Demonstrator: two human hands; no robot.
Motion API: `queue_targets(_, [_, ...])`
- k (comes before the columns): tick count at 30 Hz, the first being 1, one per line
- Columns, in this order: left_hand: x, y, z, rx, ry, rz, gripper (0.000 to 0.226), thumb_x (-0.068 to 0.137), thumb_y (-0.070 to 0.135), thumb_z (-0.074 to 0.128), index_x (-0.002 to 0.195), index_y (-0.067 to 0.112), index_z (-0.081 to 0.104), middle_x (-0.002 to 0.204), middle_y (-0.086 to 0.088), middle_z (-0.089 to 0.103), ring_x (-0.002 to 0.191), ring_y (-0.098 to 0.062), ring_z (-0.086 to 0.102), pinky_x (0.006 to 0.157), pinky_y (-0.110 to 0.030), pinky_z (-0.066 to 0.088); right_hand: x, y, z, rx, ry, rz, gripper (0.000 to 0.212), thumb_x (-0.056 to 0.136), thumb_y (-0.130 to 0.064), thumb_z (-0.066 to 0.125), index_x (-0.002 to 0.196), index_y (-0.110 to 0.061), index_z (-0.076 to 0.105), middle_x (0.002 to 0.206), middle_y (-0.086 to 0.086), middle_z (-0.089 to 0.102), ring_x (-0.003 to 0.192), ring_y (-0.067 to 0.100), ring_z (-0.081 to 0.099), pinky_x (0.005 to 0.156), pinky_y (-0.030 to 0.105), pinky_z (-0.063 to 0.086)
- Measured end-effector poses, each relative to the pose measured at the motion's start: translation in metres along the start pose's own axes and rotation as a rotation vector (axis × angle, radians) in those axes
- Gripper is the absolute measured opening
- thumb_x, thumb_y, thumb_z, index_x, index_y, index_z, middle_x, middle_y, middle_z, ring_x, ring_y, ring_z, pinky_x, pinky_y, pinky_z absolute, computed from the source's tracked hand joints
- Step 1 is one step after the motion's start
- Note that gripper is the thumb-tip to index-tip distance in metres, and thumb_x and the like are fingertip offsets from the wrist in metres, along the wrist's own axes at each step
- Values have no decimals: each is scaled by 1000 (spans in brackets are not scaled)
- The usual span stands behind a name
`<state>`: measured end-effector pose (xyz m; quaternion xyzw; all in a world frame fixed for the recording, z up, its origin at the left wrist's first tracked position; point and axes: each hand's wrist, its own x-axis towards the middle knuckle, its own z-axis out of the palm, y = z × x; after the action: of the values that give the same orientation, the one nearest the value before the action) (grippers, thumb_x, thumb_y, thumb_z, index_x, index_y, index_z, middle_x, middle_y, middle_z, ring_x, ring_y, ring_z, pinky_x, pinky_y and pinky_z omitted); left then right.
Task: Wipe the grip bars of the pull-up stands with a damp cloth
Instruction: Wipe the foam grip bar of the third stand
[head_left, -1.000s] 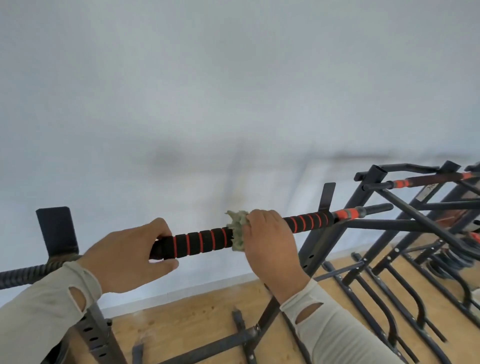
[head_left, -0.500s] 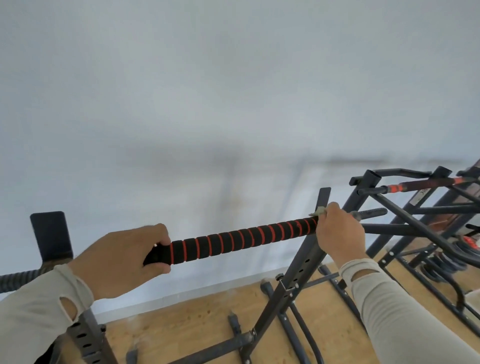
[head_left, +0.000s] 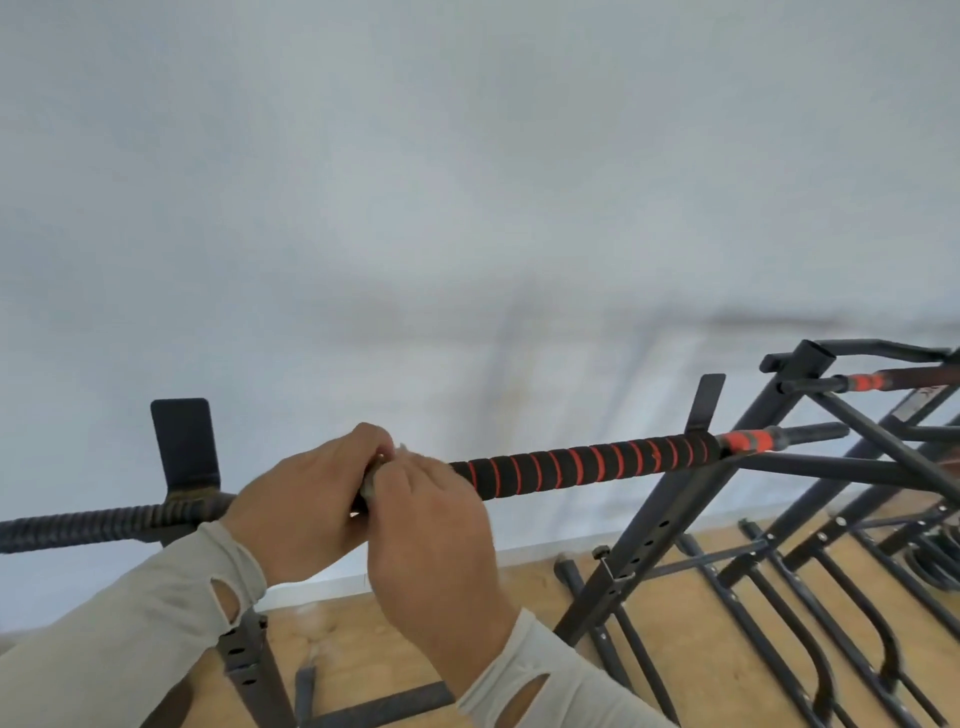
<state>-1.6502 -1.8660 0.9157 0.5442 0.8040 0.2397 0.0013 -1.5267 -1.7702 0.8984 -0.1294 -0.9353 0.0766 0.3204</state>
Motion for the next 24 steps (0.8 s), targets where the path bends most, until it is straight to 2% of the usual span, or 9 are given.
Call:
queue_targets(3, [-1, -6, 4, 25, 19, 47, 61, 85, 43, 73, 129, 42, 31, 101, 25, 58, 82, 1, 55, 72, -18, 42, 1, 22, -6, -29, 56, -60, 11, 92, -9, 54, 96, -18, 60, 78, -3, 60, 70, 19, 50, 66, 33, 41])
queue_targets(6, [1, -15, 11, 163, 65, 174, 70, 79, 40, 81, 133, 34, 38, 104, 20, 60, 85, -8, 61, 71, -20, 43, 6, 72, -26, -266, -87, 39, 29, 98, -17, 32, 100, -24, 60, 78, -11, 46, 71, 15, 38, 68, 30, 41])
queue_targets(8, [3, -18, 14, 244, 114, 265, 61, 75, 37, 83, 126, 26, 51, 100, 13, 61, 80, -12, 63, 70, -24, 51, 2, 115, -44, -410, -127, 124, 18, 93, -15, 41, 93, -21, 59, 78, -10, 37, 72, 14, 33, 65, 28, 37])
queue_targets(10, [4, -21, 16, 282, 129, 319, 44, 83, 41, 70, 121, 25, 55, 99, 10, 58, 78, -12, 61, 71, -30, 56, -7, 152, -68, -475, -102, 236, 9, 90, -12, 58, 87, -19, 54, 75, -8, 41, 70, 15, 37, 64, 29, 36])
queue_targets(12, [4, -23, 17, 272, 85, 298, 38, 87, 48, 52, 120, 29, 54, 102, 13, 54, 82, -10, 59, 75, -31, 57, -14, 184, -93, -459, -70, 403, 13, 94, -13, 59, 85, -16, 51, 73, -5, 52, 69, 19, 50, 62, 34, 47])
queue_targets(14, [4, -23, 16, 234, 28, 258, 38, 87, 56, 46, 119, 36, 52, 107, 21, 50, 89, -4, 56, 79, -28, 55, -16, 209, -116, -485, -47, 548, 13, 100, -16, 56, 87, -14, 52, 72, -2, 54, 69, 21, 57, 62, 39, 54])
queue_targets(16, [6, -17, 8, 103, -43, 167, 31, 88, 63, 46, 114, 47, 50, 108, 28, 48, 95, 1, 55, 80, -23, 50, -15, 231, -130, -534, -47, 646, 14, 102, -21, 53, 90, -16, 50, 71, -1, 55, 68, 22, 58, 58, 38, 53])
queue_targets(19, [17, -15, -6, -157, -166, 8, 15, 91, 53, 56, 105, 46, 58, 109, 29, 49, 98, 3, 56, 82, -22, 48, -10, 244, -138, -573, -99, 731, 11, 101, -21, 53, 93, -17, 47, 71, -2, 54, 68, 21, 57, 55, 34, 46])
queue_targets(24, [31, -9, -20, -102, -368, -100, 26, 92, 57, 56, 115, 56, 44, 114, 27, 50, 91, 9, 58, 81, -18, 45, -2, 230, -135, -450, -86, 812, 7, 104, -19, 48, 98, -16, 47, 71, -6, 52, 71, 20, 58, 59, 33, 46])
